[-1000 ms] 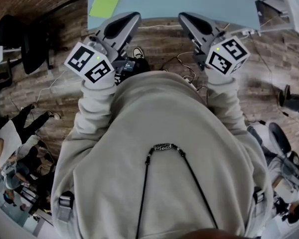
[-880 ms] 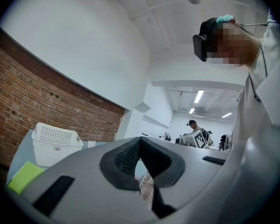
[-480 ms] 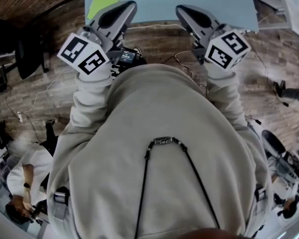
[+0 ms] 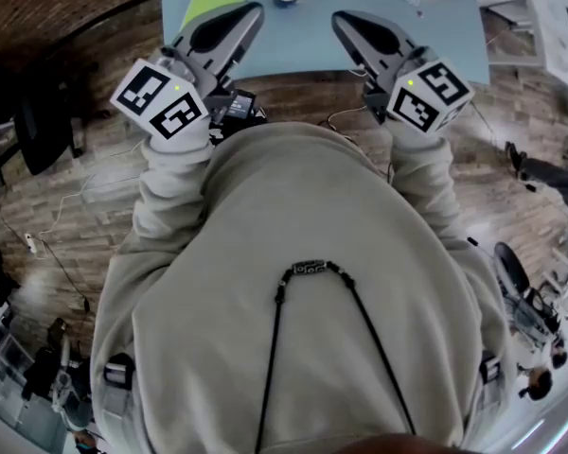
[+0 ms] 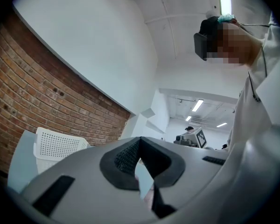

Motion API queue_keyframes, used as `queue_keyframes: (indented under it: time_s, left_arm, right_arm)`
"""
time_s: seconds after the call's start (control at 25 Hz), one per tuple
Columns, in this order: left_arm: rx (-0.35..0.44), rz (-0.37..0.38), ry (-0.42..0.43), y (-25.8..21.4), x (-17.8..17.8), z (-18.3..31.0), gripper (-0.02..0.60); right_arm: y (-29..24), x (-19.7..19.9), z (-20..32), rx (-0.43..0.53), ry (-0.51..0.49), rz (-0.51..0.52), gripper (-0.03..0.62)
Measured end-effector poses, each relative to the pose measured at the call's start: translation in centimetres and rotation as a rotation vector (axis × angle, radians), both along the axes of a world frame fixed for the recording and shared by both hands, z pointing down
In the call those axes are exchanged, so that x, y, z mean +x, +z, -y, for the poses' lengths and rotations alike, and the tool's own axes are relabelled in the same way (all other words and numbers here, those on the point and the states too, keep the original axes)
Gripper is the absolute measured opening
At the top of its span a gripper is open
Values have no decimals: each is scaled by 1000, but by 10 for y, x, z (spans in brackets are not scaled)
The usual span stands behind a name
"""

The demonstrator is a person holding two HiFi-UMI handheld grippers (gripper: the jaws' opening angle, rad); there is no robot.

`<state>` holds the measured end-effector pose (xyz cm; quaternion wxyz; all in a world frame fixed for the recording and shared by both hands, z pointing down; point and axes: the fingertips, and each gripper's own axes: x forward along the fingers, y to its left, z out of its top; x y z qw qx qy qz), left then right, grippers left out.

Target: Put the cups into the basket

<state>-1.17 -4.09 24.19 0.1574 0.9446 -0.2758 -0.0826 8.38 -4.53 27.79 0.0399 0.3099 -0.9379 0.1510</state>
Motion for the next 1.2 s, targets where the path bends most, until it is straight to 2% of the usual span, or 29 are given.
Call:
queue_keyframes:
  time_s: [0.44, 0.76, 1.2]
  left_arm:
    - [-50, -35, 57, 21, -38, 60, -3]
    - [-63, -50, 19, 27, -48, 69, -3]
    - [-36, -18, -58, 11, -45, 93, -3]
  right_arm:
    - [18, -54, 59, -62, 19, -58, 12]
    - [18, -62, 74, -62, -18, -68, 12]
    - [4, -70, 115, -32, -112, -19, 12]
